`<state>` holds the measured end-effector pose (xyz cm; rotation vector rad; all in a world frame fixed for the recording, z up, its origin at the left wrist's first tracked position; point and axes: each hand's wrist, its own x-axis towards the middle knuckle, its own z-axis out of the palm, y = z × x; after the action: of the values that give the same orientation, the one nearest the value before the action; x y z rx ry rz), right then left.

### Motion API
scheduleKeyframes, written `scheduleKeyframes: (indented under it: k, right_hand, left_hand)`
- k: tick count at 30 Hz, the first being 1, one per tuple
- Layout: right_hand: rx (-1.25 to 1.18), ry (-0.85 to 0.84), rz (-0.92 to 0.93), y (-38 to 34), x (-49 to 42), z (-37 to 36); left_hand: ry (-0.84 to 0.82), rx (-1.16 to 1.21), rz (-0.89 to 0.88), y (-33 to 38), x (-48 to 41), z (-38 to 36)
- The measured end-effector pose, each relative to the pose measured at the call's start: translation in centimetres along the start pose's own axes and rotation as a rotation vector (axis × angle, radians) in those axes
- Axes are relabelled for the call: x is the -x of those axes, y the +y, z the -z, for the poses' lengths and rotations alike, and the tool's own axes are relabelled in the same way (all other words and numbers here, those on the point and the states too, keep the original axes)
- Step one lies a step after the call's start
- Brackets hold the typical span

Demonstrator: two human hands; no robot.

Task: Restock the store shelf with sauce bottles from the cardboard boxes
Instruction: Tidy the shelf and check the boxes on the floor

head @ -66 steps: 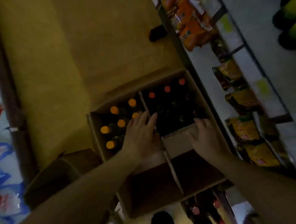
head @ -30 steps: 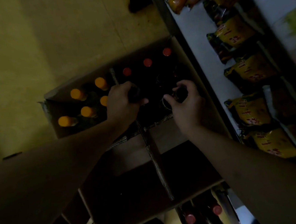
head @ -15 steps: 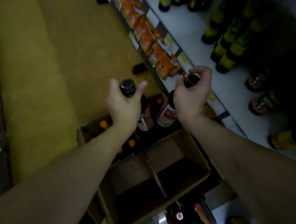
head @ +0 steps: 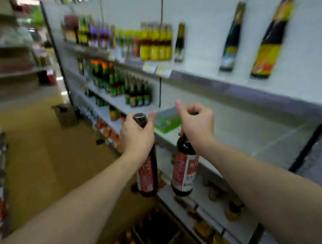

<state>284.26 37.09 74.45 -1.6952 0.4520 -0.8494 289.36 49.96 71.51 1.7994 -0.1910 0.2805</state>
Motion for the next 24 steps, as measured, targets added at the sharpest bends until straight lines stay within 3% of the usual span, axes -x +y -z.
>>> scheduleKeyframes:
  k: [6, 11, 24]
  right_hand:
    - [-0.075, 0.015, 0.02, -18.1, 0.2, 11.8]
    - [-0.006, 0.042, 0.125, -28.8, 3.9, 23.3]
    - [0.134, 0.445, 0.208, -38.5, 22.4, 60.2]
  left_hand:
    - [-0.086, 0.173, -0.174, 20.6, 2.9, 1.1]
    - [-0.281, 0.315, -0.29, 34.4, 10.1, 0.2]
    - [-0.805, 0.627, -0.386, 55.7, 44.2, -8.3]
